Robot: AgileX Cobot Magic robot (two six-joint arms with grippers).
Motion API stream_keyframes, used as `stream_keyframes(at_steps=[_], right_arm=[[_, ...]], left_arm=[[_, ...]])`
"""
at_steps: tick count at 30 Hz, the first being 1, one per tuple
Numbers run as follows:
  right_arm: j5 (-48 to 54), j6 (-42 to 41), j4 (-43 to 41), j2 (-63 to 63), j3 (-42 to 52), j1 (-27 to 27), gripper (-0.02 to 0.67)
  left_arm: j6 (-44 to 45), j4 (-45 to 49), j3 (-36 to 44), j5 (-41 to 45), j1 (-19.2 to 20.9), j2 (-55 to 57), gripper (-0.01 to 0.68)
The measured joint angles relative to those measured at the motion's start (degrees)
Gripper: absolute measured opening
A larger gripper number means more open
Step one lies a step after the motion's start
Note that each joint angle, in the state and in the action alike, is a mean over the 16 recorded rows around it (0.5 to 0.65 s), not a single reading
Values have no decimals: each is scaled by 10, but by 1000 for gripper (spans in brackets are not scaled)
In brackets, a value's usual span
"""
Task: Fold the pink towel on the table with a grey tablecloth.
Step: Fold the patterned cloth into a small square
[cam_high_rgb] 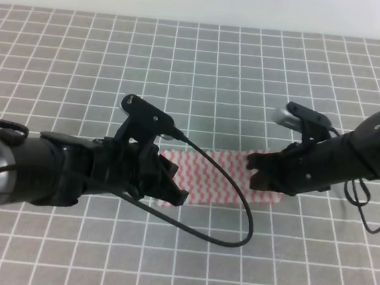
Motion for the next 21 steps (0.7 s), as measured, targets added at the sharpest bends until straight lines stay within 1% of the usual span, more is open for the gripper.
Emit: stream_keyframes(at_steps=[14,17,21], right_arm=[[31,13,-25,10,-1,-17,-15],[32,15,-27,6,-1,-19,-15],[33,19,-30,-7,-1,-23,-15]], left_arm=[[-12,-1,0,5,0,-8,-1],[-31,1,0,16,4,-10,-1],[-76,11,0,53,22,-13,-1]])
